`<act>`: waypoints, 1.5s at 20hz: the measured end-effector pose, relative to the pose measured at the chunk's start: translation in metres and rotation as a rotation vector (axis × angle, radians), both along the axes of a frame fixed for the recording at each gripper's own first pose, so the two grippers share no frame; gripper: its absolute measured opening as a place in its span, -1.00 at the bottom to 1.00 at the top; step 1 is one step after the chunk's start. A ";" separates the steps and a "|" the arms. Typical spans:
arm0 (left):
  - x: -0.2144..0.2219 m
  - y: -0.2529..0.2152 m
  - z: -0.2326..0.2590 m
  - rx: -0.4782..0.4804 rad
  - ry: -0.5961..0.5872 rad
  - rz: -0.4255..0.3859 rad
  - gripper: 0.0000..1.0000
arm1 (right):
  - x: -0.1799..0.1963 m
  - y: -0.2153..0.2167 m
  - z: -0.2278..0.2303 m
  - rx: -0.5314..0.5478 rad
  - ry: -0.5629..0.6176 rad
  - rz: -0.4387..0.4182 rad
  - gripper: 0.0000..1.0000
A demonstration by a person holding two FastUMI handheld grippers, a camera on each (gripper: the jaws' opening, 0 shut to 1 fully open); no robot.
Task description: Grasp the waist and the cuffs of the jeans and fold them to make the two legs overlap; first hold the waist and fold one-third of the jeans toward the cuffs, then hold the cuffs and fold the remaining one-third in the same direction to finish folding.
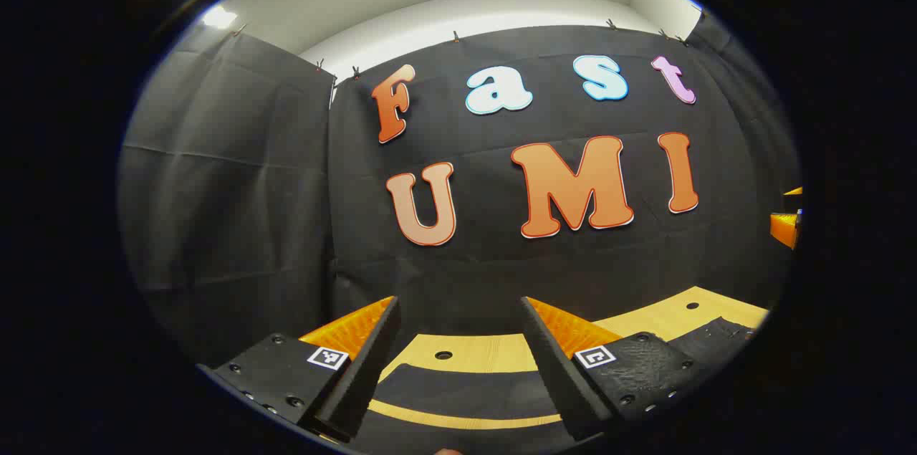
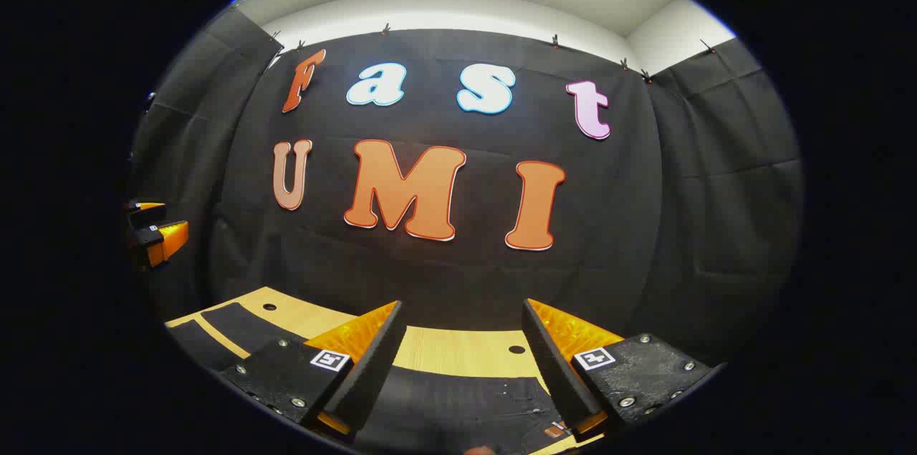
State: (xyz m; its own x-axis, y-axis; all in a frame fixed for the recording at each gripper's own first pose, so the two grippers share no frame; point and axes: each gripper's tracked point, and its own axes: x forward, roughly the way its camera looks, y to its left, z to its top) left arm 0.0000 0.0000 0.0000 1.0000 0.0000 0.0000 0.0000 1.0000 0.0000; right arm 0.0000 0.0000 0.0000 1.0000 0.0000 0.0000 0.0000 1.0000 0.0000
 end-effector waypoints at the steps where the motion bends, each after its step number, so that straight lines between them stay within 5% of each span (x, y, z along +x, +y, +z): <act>1: -0.001 0.005 -0.001 0.004 0.004 0.008 1.00 | -0.001 -0.002 0.000 -0.008 0.002 0.001 1.00; 3: -0.004 0.015 -0.002 0.012 0.009 0.026 0.97 | -0.001 -0.004 -0.001 -0.024 0.006 -0.001 0.89; 10: -0.009 0.049 -0.011 0.028 0.025 0.095 0.97 | 0.001 -0.016 -0.005 -0.008 0.021 -0.025 1.00; 11: -0.010 0.053 -0.013 0.028 0.031 0.101 0.97 | 0.002 -0.016 -0.005 -0.010 0.020 -0.025 0.89; 21: 0.000 0.068 -0.047 0.012 0.116 0.084 0.97 | 0.006 -0.024 -0.043 0.005 0.123 -0.036 0.96; 26: 0.008 0.060 -0.090 0.052 0.264 0.015 0.96 | 0.013 -0.035 -0.073 0.015 0.227 -0.069 0.96; 30: 0.011 0.081 -0.133 -0.050 0.407 0.050 0.96 | 0.014 -0.038 -0.104 0.073 0.345 -0.099 0.96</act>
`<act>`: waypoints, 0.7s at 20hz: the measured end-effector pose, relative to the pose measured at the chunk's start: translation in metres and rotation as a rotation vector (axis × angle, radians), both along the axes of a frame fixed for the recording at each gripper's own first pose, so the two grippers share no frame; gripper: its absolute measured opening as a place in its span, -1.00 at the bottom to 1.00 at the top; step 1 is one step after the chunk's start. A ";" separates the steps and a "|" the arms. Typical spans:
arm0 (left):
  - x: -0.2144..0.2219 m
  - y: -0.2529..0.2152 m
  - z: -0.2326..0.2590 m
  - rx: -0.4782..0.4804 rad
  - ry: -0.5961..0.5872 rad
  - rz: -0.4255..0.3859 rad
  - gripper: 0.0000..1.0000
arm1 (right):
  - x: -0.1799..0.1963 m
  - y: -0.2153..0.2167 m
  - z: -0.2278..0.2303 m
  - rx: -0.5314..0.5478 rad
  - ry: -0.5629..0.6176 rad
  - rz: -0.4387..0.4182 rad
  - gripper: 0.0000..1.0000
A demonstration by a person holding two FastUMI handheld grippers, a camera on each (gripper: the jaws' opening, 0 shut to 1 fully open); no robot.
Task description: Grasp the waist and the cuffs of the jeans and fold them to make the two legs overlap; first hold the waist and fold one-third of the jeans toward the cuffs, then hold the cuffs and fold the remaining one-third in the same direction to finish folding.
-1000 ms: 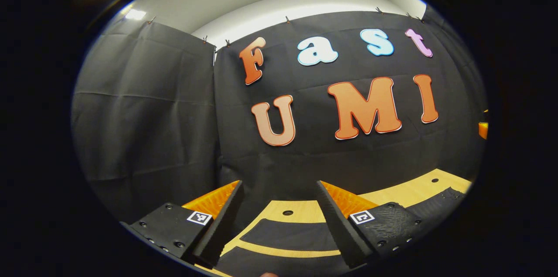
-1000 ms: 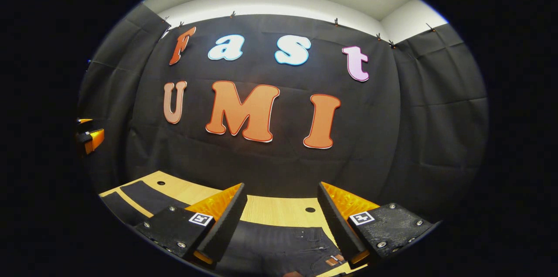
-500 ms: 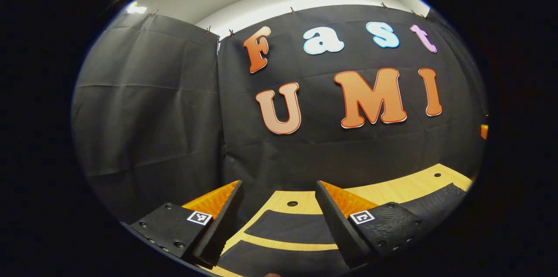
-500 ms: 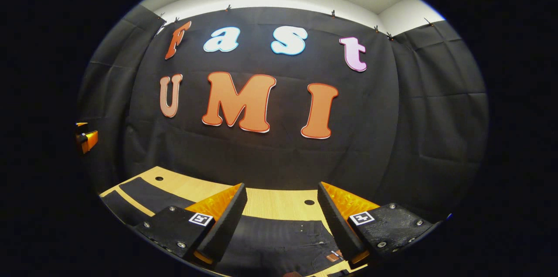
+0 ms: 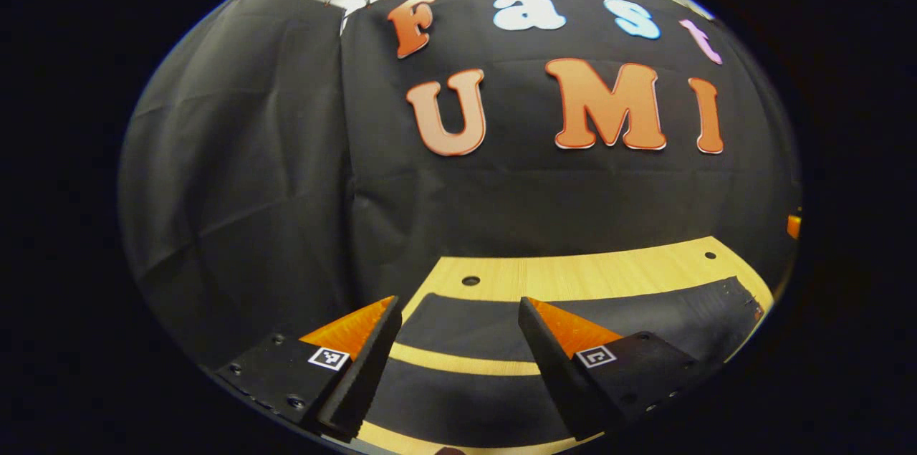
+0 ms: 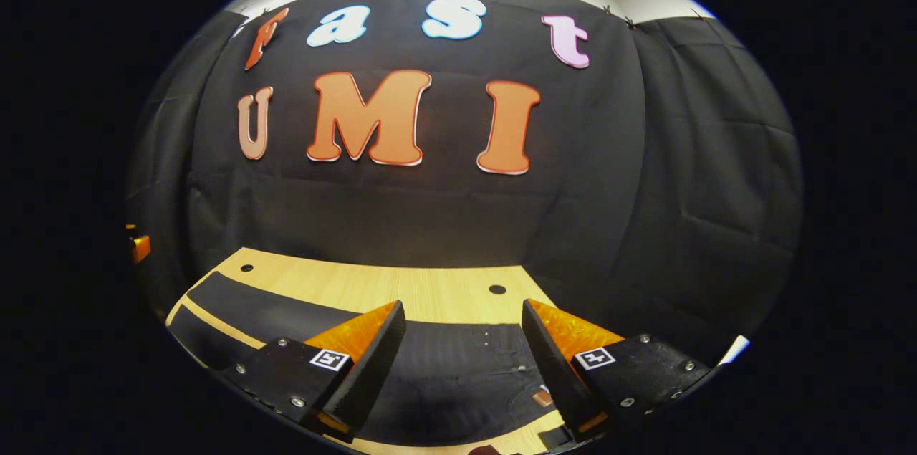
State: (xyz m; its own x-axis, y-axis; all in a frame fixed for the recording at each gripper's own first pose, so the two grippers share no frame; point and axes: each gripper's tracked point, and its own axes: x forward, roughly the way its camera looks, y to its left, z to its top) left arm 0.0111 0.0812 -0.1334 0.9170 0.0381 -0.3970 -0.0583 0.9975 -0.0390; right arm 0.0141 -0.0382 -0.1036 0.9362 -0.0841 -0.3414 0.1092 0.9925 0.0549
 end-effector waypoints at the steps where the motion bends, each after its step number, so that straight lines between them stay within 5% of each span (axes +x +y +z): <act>1: 0.003 0.010 -0.011 -0.012 0.033 0.023 0.97 | 0.000 0.000 -0.008 0.028 0.030 -0.012 0.96; 14: -0.008 0.069 -0.178 -0.226 0.555 0.066 0.96 | -0.023 0.024 -0.100 0.251 0.398 -0.197 0.96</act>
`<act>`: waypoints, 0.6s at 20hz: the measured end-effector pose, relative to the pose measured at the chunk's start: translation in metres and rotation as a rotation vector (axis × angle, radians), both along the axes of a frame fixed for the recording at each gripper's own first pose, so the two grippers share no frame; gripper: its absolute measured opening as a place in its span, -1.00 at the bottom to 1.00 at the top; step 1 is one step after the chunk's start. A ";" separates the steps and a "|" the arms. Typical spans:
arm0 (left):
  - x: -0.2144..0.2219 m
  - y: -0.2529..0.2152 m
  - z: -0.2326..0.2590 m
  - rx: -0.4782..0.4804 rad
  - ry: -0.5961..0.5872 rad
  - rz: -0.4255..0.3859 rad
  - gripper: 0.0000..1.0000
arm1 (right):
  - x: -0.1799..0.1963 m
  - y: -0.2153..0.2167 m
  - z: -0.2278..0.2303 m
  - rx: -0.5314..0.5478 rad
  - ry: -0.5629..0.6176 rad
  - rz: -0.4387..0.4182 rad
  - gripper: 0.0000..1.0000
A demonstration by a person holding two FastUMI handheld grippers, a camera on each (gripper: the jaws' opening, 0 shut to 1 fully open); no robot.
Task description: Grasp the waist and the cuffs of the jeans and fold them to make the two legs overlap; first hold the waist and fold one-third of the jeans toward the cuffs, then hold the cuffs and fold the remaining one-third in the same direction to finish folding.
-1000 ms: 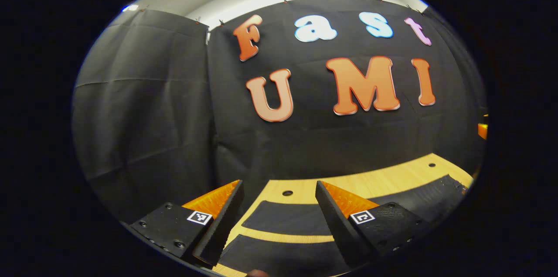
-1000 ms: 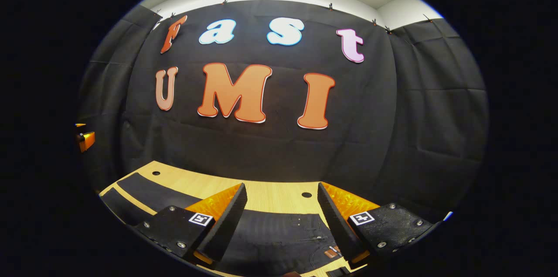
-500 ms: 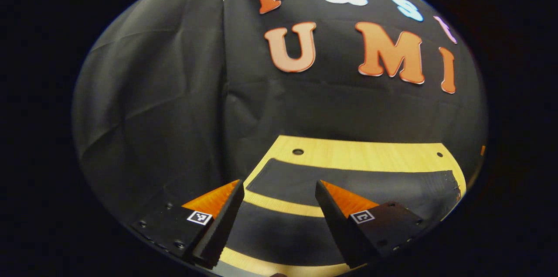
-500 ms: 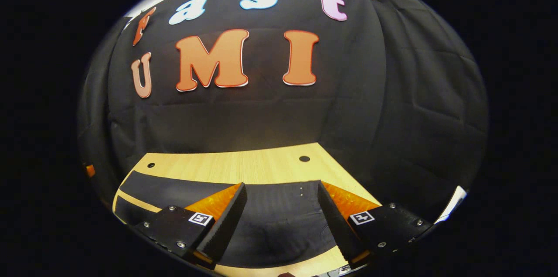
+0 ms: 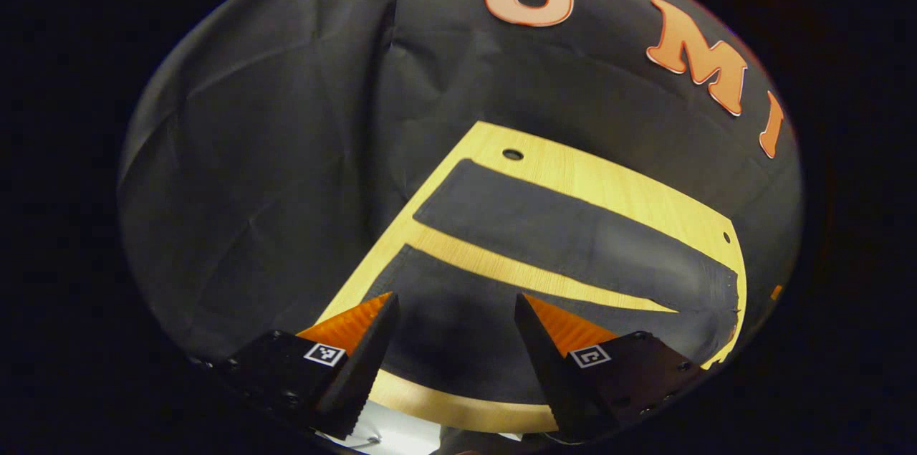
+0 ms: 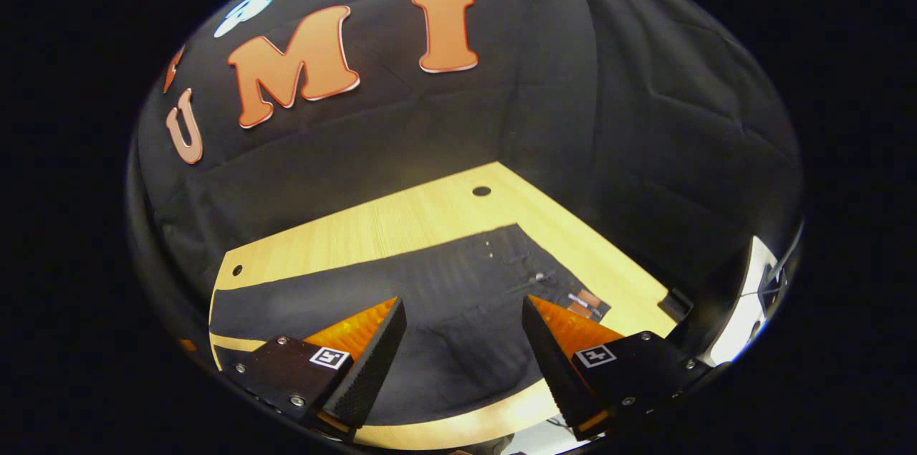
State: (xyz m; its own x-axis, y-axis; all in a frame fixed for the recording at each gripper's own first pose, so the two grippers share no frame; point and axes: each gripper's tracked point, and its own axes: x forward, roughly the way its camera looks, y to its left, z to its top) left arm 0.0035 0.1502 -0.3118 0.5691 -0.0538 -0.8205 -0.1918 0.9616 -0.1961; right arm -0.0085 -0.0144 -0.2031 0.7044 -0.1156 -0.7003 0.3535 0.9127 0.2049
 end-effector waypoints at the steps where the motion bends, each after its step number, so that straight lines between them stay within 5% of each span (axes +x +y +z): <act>1: -0.002 0.002 -0.008 -0.017 0.036 0.011 0.95 | -0.002 -0.002 -0.009 0.013 0.036 -0.018 0.97; 12: -0.044 0.011 -0.102 -0.134 0.393 0.277 0.96 | -0.032 -0.070 -0.147 0.221 0.402 -0.214 0.95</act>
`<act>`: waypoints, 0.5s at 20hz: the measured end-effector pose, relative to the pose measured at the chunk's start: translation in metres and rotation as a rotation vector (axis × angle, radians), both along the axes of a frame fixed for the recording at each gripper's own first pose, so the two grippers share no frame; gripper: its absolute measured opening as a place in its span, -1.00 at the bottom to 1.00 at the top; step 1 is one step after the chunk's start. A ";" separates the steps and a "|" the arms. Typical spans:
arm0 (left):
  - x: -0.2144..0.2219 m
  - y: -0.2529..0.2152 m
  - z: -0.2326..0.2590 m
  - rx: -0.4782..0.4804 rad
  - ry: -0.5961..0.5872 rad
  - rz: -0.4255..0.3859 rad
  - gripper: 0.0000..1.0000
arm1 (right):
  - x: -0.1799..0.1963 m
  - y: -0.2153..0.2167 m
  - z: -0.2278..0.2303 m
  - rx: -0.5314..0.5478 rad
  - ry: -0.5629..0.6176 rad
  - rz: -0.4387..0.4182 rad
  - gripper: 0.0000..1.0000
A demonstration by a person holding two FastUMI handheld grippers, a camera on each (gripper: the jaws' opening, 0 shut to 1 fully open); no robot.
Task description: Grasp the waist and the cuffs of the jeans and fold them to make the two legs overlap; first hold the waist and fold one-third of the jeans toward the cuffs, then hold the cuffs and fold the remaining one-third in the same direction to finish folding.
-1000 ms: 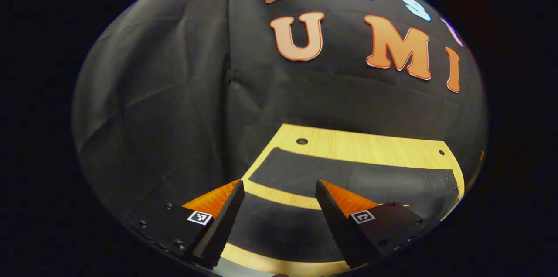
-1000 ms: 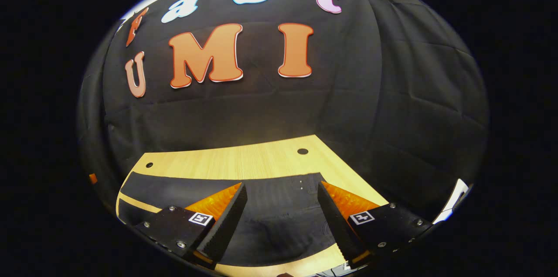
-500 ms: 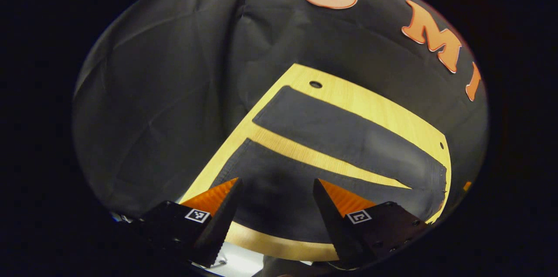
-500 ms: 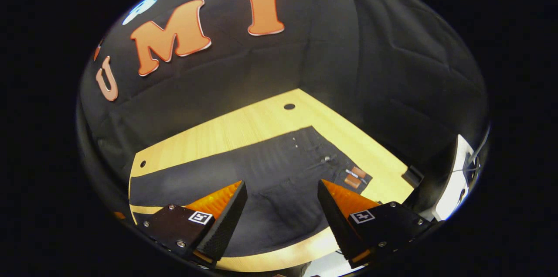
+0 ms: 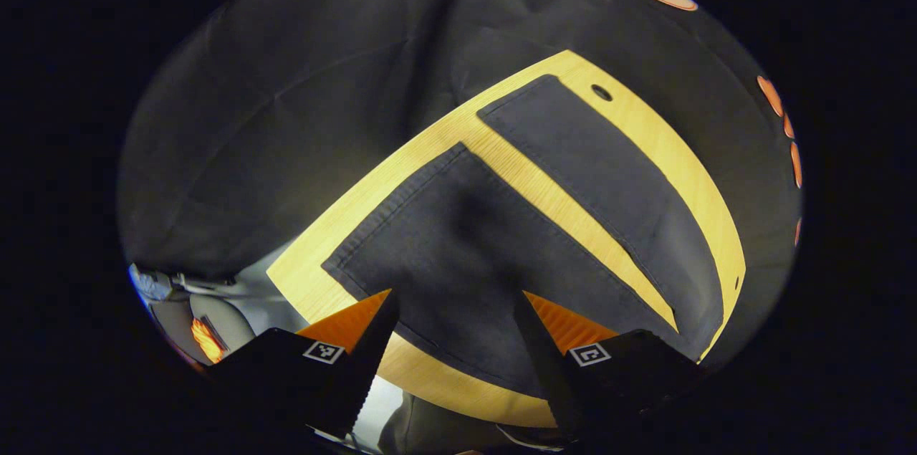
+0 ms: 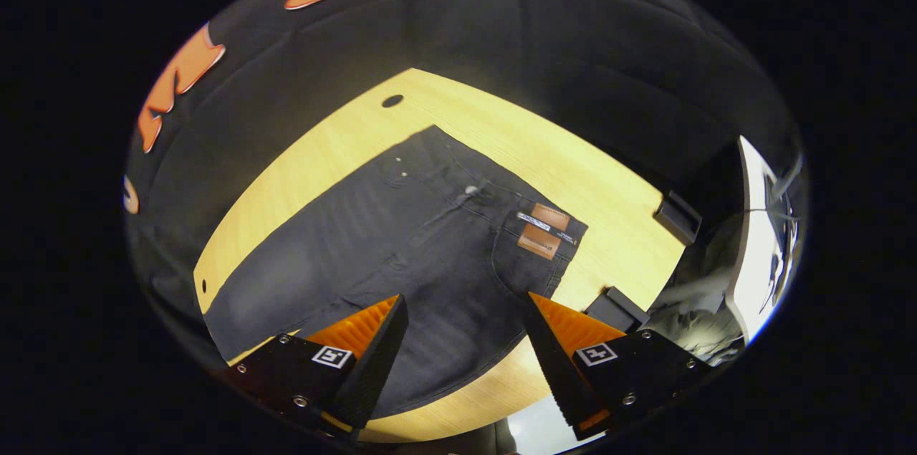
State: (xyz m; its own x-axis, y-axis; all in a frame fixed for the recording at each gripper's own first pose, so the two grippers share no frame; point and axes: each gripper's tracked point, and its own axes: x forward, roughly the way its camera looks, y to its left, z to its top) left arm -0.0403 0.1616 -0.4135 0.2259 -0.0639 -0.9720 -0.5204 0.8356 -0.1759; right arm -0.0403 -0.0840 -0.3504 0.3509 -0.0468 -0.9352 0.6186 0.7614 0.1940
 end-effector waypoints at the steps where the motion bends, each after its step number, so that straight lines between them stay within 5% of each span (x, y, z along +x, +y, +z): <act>1: -0.002 0.001 -0.003 -0.006 0.025 0.021 0.96 | -0.003 -0.007 -0.010 0.005 0.032 -0.013 0.96; 10: -0.018 0.027 -0.048 -0.030 0.193 0.181 0.96 | -0.012 -0.035 -0.058 0.040 0.185 -0.088 0.96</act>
State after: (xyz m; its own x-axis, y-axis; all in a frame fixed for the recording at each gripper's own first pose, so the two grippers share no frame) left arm -0.0580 0.1882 -0.4617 0.0474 -0.0692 -0.9965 -0.6874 0.7216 -0.0828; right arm -0.0527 -0.1186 -0.4080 0.1693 -0.0317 -0.9851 0.7102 0.6969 0.0996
